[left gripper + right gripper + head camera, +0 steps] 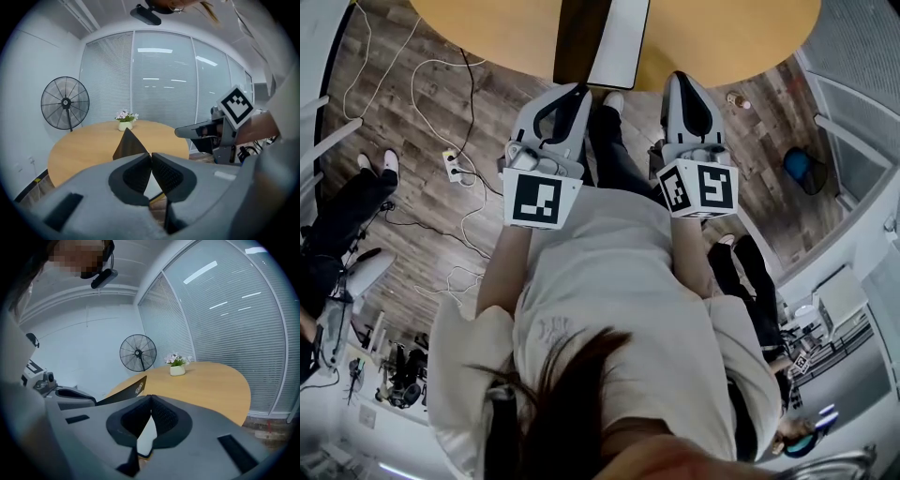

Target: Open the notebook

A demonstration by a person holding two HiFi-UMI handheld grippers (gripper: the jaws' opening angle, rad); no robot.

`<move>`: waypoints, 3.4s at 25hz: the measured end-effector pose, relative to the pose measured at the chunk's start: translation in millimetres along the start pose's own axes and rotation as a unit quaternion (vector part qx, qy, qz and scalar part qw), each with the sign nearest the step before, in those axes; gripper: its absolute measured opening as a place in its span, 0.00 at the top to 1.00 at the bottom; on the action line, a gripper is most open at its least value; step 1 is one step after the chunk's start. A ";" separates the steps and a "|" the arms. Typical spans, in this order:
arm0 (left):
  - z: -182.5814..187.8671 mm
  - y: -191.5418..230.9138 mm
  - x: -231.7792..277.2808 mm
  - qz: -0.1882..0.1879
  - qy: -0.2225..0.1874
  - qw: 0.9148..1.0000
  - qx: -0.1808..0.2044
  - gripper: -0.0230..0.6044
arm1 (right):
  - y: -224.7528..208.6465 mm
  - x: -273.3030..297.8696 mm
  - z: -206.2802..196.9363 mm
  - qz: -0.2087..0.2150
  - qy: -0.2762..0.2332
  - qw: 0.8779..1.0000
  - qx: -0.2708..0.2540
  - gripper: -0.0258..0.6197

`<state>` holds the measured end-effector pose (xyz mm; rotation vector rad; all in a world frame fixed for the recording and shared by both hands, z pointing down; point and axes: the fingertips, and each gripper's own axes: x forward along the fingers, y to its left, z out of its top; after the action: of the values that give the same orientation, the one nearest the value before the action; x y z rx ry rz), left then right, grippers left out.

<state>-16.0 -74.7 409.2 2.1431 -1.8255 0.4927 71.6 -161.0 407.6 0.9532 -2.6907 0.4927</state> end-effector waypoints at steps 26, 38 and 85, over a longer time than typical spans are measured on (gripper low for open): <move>-34.9 96.7 -57.8 0.078 0.000 0.996 -0.053 0.92 | 71.3 27.9 -5.3 0.012 0.009 1.000 -0.015 0.96; -73.6 131.9 -65.5 0.101 0.021 0.990 -0.091 0.92 | 86.5 42.3 -4.8 0.013 0.014 1.000 -0.024 0.96; -192.7 175.7 -33.3 0.115 0.127 0.965 -0.196 0.89 | 94.8 69.0 -5.9 -0.009 0.028 0.999 -0.027 0.96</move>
<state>-208.6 8.8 567.5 1.5451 -1.8496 0.3940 -40.9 -128.2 414.2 0.9331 -2.6295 0.4341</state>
